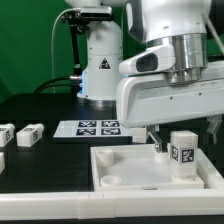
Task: Assemble one leg
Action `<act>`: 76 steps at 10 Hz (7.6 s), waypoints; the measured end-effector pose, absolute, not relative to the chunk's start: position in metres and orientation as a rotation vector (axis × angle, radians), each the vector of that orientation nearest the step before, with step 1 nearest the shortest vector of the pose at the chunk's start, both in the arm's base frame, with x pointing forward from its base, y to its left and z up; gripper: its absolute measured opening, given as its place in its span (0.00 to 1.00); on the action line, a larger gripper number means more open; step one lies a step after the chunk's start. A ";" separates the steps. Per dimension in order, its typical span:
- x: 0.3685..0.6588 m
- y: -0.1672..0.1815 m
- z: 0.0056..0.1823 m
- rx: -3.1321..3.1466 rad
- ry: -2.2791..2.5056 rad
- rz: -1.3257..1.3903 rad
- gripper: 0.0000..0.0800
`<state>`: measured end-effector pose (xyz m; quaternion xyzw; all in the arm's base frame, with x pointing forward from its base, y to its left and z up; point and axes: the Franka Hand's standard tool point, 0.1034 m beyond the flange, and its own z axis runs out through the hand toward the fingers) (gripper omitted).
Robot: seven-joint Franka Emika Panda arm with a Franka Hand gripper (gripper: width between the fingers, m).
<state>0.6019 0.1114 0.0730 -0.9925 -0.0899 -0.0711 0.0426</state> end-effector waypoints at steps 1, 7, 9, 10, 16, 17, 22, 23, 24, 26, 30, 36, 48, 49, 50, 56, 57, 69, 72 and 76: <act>0.603 0.111 0.074 -3.038 -0.277 -0.122 0.81; 0.608 0.107 0.071 -3.031 -0.295 0.079 0.50; 0.608 0.107 0.071 -3.031 -0.295 0.080 0.37; 0.608 0.107 0.071 -3.033 -0.265 0.081 0.37; 0.610 0.107 0.070 -2.953 0.553 0.105 0.37; 0.612 0.108 0.071 -2.903 0.757 0.107 0.37; 0.613 0.117 0.071 -2.519 1.653 0.162 0.37; 0.612 0.118 0.071 -2.491 1.693 0.167 0.37; 0.612 0.118 0.071 -2.486 1.699 0.169 0.37; 0.611 0.118 0.071 -2.593 1.515 0.155 0.50; 0.611 0.116 0.070 -2.897 0.723 0.093 0.80; 0.605 0.106 0.063 -2.991 -0.058 -0.016 0.81; 0.604 0.122 0.061 -2.671 1.310 0.035 0.36; 0.604 0.123 0.061 -2.557 1.510 0.060 0.36; 0.604 0.124 0.061 -2.443 1.680 0.083 0.36; 0.603 0.128 0.060 -2.553 1.498 0.071 0.80; 0.603 0.128 0.060 -2.634 1.348 0.056 0.80; 0.607 0.114 0.055 -3.028 -0.067 -0.077 0.53; 0.607 0.114 0.055 -3.027 -0.010 -0.073 0.33; 0.605 0.116 0.056 -2.885 0.830 -0.044 0.33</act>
Offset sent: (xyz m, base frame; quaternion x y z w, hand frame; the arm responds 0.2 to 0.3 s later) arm 0.0072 -0.0087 -0.0033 0.0012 0.0176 -0.0186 0.9997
